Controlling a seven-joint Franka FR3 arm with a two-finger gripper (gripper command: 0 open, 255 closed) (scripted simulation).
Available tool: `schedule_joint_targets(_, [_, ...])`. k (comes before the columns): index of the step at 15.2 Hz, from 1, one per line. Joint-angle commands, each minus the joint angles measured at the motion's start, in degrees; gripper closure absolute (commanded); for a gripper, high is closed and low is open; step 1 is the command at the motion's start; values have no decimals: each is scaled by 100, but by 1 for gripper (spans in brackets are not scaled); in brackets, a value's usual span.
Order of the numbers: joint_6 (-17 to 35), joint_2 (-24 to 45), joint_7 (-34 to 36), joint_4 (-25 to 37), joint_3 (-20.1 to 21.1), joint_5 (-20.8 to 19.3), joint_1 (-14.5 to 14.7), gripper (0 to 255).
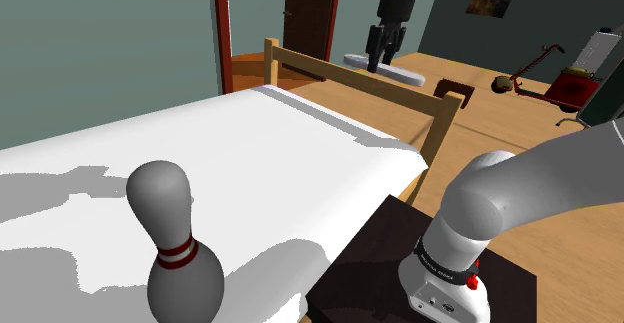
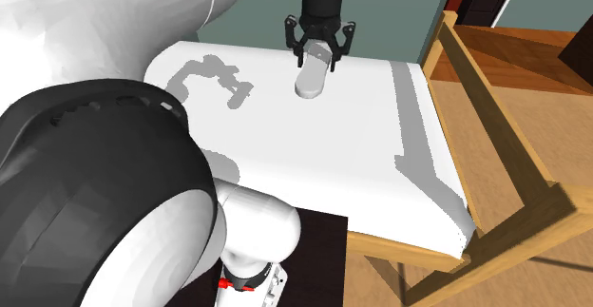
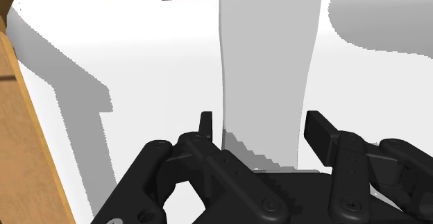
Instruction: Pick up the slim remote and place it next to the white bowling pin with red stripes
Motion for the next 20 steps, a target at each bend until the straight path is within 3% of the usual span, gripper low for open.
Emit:
schedule_joint_targets(1, [-173,54,2,227,9,10,6,255])
schedule_joint_targets(8, [-655,264,-5,918,20,34,23,255])
schedule_joint_targets(20, [-504,691,1680,1231,1401,780,432,255])
